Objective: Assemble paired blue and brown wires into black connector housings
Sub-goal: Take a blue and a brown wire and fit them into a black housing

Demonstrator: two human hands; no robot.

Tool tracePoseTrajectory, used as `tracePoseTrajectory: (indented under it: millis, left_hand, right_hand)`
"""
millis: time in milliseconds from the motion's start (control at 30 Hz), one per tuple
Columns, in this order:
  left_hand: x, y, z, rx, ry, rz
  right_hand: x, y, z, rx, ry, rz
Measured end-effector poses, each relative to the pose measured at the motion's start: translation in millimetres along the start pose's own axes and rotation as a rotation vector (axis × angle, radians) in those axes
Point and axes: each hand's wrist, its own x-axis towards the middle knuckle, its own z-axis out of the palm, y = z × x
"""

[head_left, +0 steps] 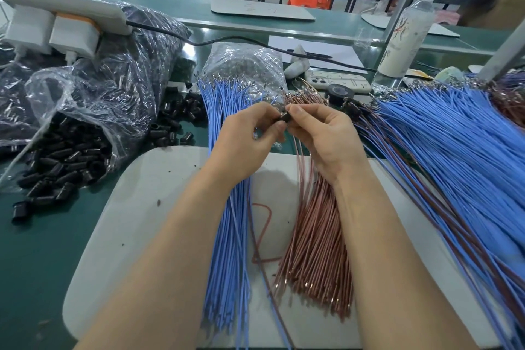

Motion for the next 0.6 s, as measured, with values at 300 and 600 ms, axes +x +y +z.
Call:
tracePoseTrajectory:
  millis: [300, 600]
  left_hand:
    - [0.4, 1.4, 0.0, 0.047, 0.065, -0.045]
    - [6.3, 30.2, -9.0, 0.233, 0.042, -0.050]
  right_hand:
    - [1.6, 6.1, 9.3, 0.063, 0.024, -0.027]
    - [-5.5, -6.8, 7.6, -0.022, 0.012, 0.007]
